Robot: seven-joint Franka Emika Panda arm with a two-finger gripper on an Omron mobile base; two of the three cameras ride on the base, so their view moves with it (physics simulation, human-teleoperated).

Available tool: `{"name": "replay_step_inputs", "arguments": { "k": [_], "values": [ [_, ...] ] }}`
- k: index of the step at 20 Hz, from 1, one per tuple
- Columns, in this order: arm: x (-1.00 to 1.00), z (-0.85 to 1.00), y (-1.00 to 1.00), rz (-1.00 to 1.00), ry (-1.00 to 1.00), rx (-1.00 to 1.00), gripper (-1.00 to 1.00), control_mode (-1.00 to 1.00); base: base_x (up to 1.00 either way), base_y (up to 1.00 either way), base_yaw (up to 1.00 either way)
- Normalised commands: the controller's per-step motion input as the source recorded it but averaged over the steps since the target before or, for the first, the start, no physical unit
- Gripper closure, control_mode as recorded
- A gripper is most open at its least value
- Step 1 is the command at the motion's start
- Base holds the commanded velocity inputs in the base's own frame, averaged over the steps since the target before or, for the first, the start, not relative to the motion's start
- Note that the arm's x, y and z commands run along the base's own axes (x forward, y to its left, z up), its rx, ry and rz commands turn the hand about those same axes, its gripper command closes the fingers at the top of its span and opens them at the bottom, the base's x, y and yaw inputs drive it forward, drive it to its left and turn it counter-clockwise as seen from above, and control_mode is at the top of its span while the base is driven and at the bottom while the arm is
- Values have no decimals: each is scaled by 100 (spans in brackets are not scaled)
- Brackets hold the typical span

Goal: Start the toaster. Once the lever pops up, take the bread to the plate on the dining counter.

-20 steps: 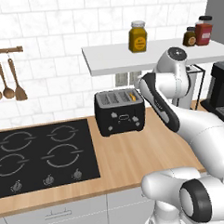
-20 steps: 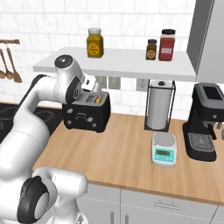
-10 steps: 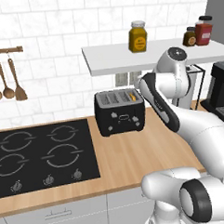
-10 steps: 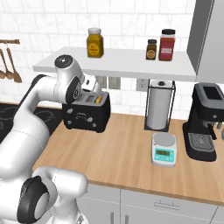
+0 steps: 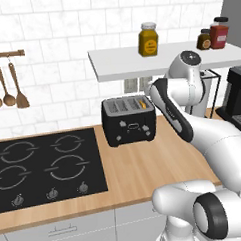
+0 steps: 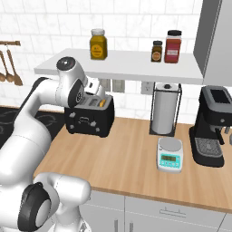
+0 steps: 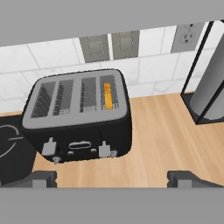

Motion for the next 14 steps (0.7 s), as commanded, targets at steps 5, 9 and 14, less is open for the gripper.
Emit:
{"name": "replay_step_inputs", "arguments": {
  "k": [5, 9, 14],
  "values": [
    [0, 0, 0, 0, 0, 0, -100, -100, 0, 0, 0],
    [0, 0, 0, 0, 0, 0, -100, -100, 0, 0, 0],
    [0, 0, 0, 0, 0, 0, -100, -100, 0, 0, 0]
  ]
}}
